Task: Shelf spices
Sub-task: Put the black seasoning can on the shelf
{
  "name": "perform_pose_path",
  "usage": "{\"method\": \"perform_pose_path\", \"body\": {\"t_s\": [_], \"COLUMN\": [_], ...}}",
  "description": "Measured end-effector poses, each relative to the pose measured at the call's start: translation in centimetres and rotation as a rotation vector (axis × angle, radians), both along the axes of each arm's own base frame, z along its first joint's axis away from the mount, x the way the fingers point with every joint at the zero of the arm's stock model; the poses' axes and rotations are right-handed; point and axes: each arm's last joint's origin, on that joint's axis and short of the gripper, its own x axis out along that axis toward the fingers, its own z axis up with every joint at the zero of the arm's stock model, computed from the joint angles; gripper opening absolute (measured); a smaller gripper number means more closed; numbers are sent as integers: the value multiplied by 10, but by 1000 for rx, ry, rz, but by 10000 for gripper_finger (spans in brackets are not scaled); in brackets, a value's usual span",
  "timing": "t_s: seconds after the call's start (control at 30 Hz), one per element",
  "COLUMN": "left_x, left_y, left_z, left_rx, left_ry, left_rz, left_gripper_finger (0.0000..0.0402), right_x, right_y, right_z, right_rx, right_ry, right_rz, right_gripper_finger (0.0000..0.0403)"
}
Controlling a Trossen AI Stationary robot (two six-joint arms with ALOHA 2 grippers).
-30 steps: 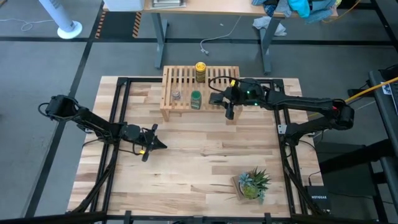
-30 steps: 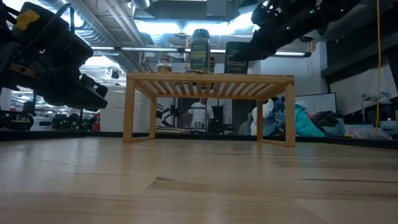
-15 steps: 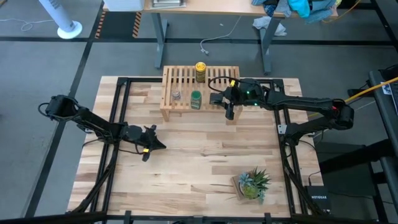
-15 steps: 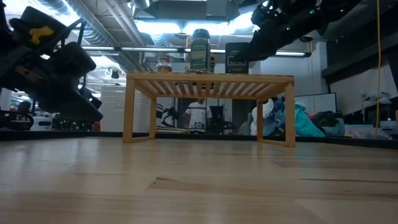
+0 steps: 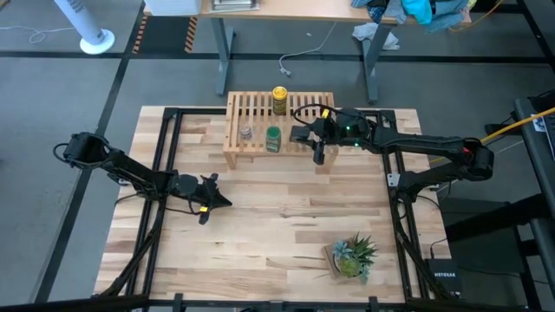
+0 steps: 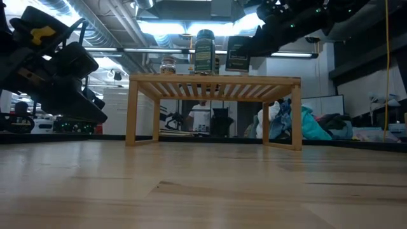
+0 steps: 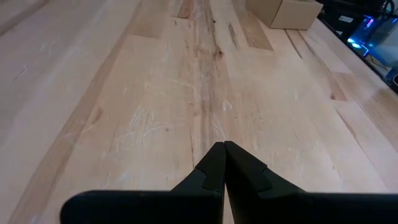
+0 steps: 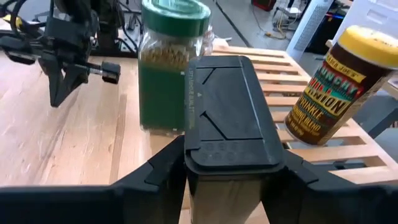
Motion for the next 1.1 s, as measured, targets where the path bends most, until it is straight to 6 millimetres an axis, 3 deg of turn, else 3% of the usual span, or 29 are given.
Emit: {"method": "perform_pose_path", "body": {"t_s": [1.1], "left_x": [-1], "left_y": [0], "left_z": [-1], "left_rx": [-49], "left_ry": [21], "left_rz": [23], "left_gripper_finger": [0], "right_x": [-2], "right_y": [0], "right_z": [-5], "right_rx": [15], "right_ry": [58], "right_rz": [-32], "right_gripper_finger": [173]}}
